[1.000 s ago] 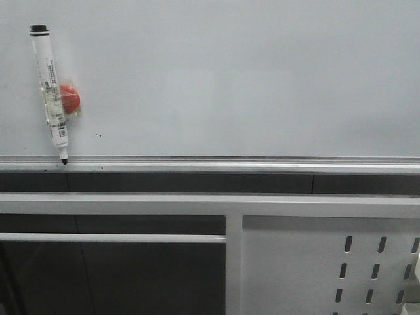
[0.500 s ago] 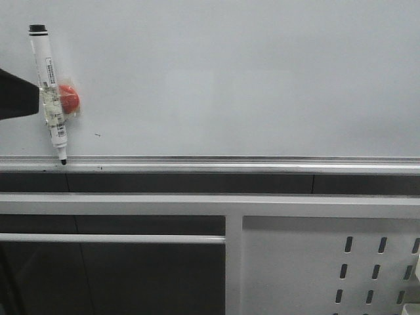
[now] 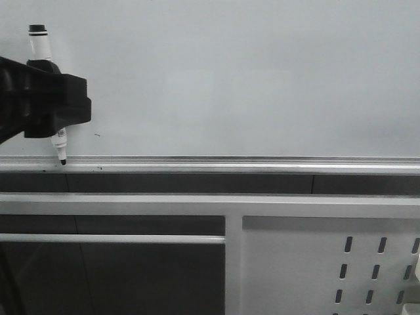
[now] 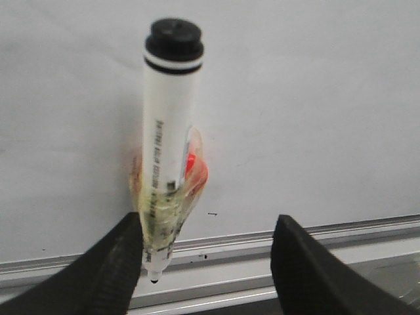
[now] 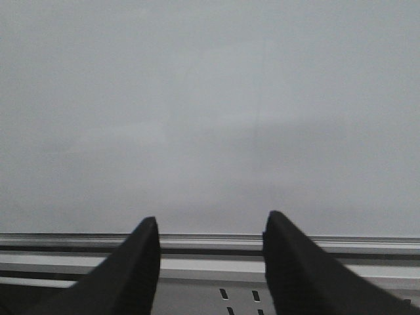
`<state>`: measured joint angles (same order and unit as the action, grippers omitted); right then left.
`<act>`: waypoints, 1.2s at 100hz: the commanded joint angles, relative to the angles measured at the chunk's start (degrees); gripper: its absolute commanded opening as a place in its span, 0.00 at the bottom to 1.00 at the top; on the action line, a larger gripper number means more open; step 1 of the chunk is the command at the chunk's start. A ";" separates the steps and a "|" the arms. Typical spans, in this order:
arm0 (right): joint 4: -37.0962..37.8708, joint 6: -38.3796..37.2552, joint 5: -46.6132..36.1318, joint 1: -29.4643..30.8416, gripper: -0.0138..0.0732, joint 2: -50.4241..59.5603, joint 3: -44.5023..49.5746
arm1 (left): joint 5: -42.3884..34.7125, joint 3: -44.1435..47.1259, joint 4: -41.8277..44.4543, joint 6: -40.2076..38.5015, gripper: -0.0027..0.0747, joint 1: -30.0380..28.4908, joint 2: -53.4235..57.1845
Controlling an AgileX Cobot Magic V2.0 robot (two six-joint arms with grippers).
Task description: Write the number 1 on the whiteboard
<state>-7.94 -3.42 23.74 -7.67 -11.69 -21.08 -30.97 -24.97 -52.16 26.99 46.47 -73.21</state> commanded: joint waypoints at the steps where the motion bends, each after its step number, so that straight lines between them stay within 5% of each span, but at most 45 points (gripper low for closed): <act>1: 0.42 0.39 -4.03 0.36 0.53 -1.14 -2.02 | -4.44 -1.94 1.40 -0.98 0.55 0.39 -0.29; 27: 0.24 0.39 -4.03 0.36 0.53 -1.14 -2.02 | -6.27 -2.06 0.14 -2.42 0.55 -3.20 -0.55; 45: 0.24 0.39 -4.03 0.36 0.53 -1.14 -2.02 | 0.49 -2.93 3.88 -3.95 0.51 -7.74 -0.55; 77: 0.24 0.39 -4.03 0.36 0.53 -1.14 -2.02 | 1.69 -3.27 7.83 -3.95 0.50 -8.20 -1.64; 110: 0.11 0.39 -4.14 0.36 0.53 -1.14 -2.02 | 2.70 -3.27 8.65 -3.95 0.01 -8.20 -2.56; 120: 0.11 0.39 -4.97 0.36 0.53 -1.14 -2.02 | 2.24 -3.31 12.27 -3.95 0.01 -8.20 -2.43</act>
<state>-7.94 -3.52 23.87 -7.67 -11.69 -21.08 -24.80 -26.54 -43.62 23.59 38.34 -76.78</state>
